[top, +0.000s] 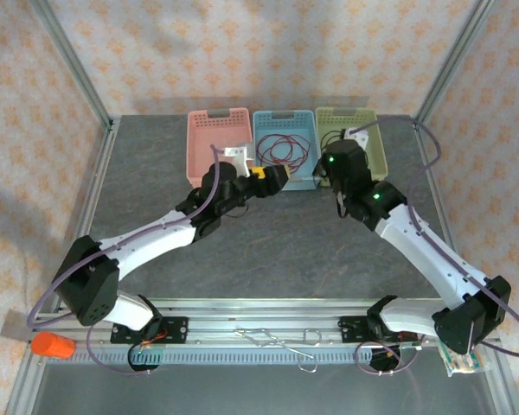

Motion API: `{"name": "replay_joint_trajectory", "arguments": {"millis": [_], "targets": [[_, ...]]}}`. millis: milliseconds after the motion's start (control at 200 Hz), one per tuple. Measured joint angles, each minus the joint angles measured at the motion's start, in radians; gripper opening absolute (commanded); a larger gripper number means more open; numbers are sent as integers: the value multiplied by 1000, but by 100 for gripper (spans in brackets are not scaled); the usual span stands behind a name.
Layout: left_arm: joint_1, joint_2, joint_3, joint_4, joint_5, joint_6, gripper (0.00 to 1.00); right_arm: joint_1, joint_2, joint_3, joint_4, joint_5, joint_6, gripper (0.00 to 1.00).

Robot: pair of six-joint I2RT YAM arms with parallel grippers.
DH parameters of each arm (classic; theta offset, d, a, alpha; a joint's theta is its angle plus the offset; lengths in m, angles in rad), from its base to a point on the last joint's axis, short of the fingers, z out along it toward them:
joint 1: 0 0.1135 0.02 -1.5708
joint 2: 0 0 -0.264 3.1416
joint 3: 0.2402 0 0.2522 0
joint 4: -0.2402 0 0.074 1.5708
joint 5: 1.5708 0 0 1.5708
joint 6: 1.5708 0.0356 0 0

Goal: Untangle the cables

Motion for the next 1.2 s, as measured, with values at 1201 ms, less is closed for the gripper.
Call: {"name": "replay_joint_trajectory", "arguments": {"millis": [1201], "targets": [[13,590,721,-305,-26,216,86,-425,793,477,113,-309,-117,0]]}}
